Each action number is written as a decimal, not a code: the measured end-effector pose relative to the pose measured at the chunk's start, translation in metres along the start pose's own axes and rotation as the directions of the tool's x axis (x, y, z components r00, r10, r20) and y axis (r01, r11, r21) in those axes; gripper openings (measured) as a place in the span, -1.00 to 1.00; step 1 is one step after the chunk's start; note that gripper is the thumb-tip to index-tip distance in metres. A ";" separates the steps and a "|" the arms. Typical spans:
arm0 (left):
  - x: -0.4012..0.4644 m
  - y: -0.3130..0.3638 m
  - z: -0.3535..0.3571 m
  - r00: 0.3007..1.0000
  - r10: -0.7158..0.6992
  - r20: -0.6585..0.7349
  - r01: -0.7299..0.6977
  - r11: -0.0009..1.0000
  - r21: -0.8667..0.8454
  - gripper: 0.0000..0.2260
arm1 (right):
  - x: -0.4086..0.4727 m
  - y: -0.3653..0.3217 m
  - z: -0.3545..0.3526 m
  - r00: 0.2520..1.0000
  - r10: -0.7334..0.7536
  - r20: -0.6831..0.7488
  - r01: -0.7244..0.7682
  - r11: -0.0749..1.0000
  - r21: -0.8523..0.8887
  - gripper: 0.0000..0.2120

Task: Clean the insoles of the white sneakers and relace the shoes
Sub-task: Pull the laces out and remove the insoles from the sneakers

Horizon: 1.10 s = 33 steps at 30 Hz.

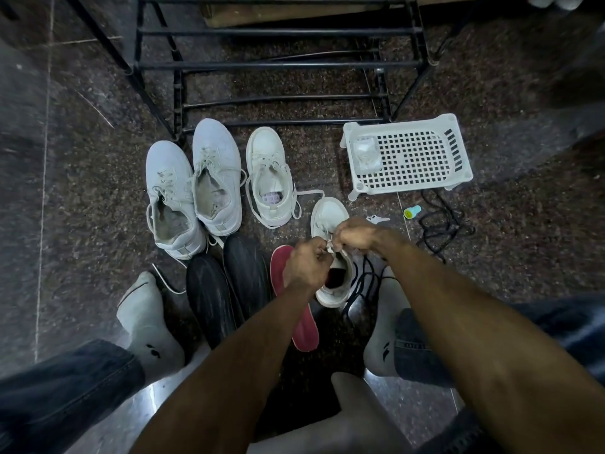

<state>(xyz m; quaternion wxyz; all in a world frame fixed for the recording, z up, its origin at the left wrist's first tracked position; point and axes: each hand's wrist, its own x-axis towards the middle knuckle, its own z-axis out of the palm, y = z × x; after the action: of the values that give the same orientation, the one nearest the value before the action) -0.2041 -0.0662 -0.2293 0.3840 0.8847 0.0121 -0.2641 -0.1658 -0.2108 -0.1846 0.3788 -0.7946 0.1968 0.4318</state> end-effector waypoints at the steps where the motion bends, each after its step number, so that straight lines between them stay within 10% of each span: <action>1: 0.003 -0.001 -0.001 1.000 -0.011 -0.001 0.011 1.000 -0.018 -0.95 | 0.000 0.001 0.002 0.999 -0.018 -0.035 0.018 1.000 0.009 -0.94; 14: 0.010 -0.031 0.013 0.999 -0.051 -0.001 0.048 0.947 -0.317 -0.73 | 0.010 0.014 0.028 0.989 0.085 -0.122 -0.040 0.941 0.335 -0.75; 26: 0.002 -0.013 0.002 0.997 -0.054 0.052 0.067 0.954 -0.293 -0.81 | -0.002 0.008 0.007 0.998 0.015 -0.060 0.028 0.753 0.658 -0.88; 33: 0.003 -0.002 -0.002 0.995 -0.049 0.087 0.055 0.996 -0.073 -0.89 | -0.011 -0.020 -0.021 0.990 -0.085 -0.115 0.131 0.856 0.500 -0.79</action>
<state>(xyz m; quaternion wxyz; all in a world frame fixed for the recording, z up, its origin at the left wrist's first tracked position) -0.2010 -0.0641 -0.2304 0.4101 0.8570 0.0289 -0.3107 -0.1475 -0.2150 -0.1600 0.5885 -0.6954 0.2747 0.3075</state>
